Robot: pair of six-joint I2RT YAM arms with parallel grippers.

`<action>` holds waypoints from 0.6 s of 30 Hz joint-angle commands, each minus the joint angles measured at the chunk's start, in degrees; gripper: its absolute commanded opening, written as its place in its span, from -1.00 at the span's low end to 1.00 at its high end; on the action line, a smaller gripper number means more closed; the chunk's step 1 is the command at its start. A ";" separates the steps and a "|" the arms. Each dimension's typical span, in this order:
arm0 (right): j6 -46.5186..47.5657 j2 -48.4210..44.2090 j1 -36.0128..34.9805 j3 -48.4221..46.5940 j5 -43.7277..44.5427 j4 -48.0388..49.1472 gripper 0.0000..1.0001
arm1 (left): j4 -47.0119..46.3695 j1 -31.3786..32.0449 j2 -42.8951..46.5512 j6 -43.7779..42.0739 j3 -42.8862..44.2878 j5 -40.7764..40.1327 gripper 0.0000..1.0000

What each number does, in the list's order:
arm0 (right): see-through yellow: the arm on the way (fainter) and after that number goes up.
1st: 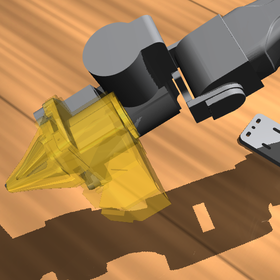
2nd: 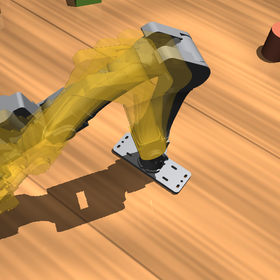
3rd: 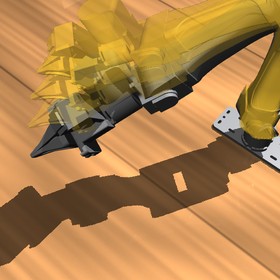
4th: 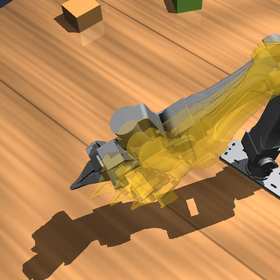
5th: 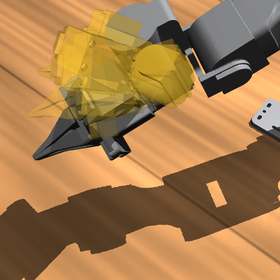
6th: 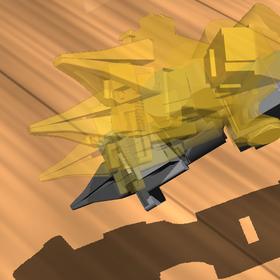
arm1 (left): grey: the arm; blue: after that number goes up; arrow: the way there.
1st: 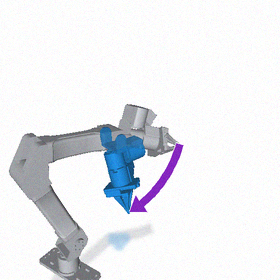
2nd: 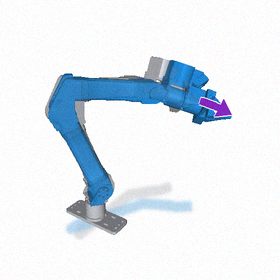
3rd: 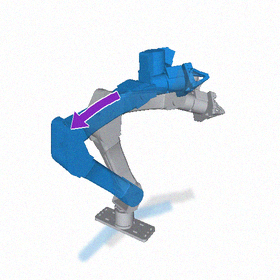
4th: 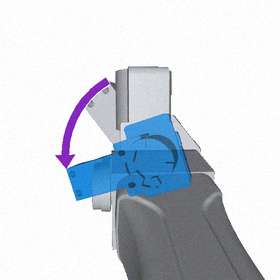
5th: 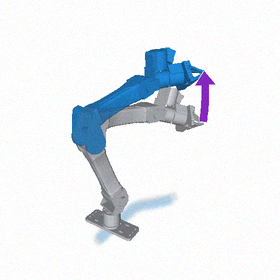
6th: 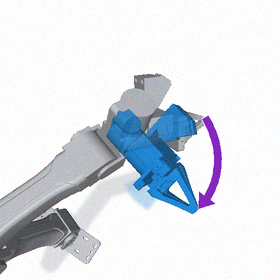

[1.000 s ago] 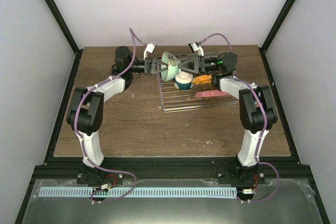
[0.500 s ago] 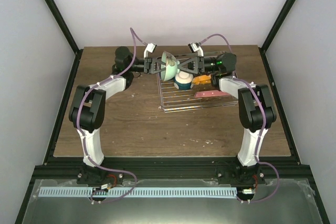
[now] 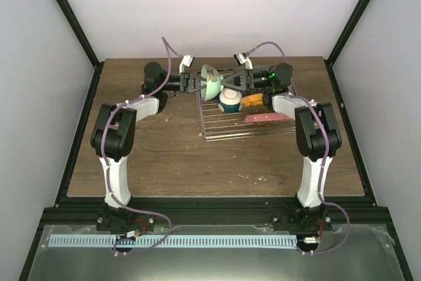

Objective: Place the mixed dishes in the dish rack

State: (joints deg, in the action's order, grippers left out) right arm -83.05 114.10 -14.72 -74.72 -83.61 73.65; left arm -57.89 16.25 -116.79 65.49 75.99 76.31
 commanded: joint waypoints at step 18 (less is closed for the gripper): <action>22.51 0.78 -2.14 -6.64 0.28 -29.62 -0.09 | -4.68 1.64 -2.08 0.84 -1.55 -3.52 -0.60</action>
State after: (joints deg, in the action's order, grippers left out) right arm -65.47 114.59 -14.87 -78.91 -86.43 51.16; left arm -59.59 15.73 -118.61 66.17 74.67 74.32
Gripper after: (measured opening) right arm 0.580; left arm 0.166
